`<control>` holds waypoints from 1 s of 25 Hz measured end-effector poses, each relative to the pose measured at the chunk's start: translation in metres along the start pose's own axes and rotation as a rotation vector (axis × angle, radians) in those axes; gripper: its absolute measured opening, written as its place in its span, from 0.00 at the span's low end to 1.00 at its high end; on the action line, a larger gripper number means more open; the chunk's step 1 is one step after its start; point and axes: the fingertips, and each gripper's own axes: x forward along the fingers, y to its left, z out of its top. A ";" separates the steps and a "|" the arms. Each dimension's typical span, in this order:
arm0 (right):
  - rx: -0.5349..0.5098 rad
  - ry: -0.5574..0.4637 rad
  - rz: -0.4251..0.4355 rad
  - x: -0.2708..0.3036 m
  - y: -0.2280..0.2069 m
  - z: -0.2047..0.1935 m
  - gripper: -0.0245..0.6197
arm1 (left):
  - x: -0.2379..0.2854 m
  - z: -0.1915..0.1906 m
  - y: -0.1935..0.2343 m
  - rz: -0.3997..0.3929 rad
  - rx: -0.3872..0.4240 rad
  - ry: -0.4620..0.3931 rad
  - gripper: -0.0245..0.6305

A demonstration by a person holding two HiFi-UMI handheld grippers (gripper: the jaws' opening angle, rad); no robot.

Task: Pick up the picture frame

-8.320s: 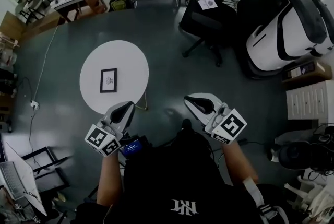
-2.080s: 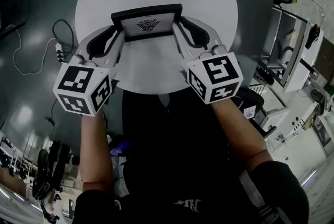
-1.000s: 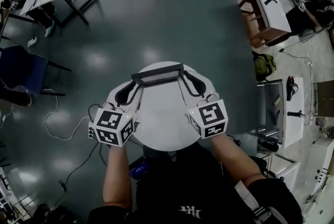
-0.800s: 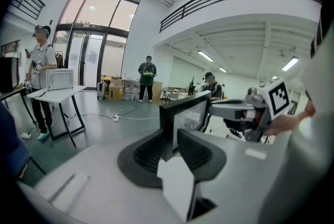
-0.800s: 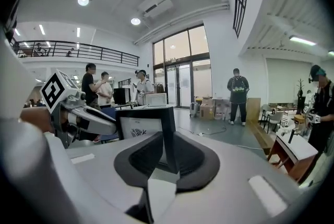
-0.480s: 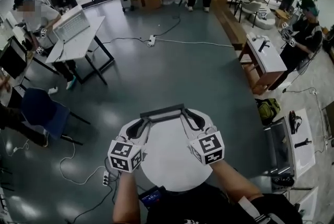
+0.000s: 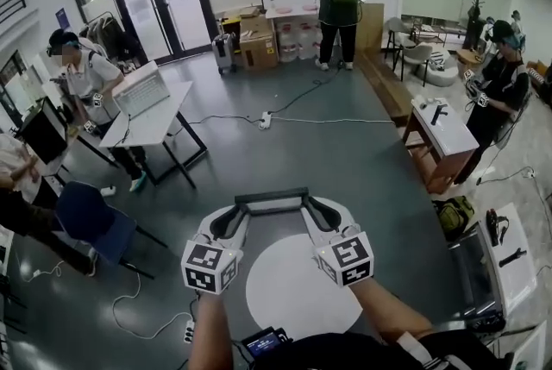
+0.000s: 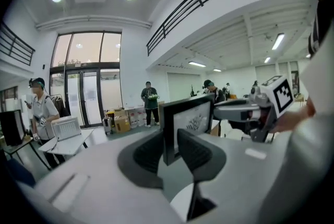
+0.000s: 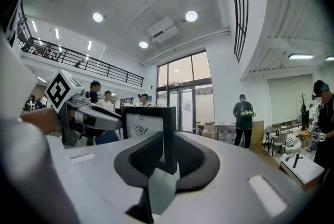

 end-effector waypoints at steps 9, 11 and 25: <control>-0.049 -0.142 -0.020 -0.041 -0.002 0.076 0.11 | -0.039 0.076 -0.023 0.017 0.104 -0.131 0.16; -0.058 -0.173 -0.026 -0.049 -0.003 0.091 0.11 | -0.045 0.089 -0.028 0.015 0.124 -0.151 0.16; -0.100 -0.341 -0.031 -0.119 -0.011 0.168 0.09 | -0.090 0.168 -0.077 0.010 0.199 -0.321 0.16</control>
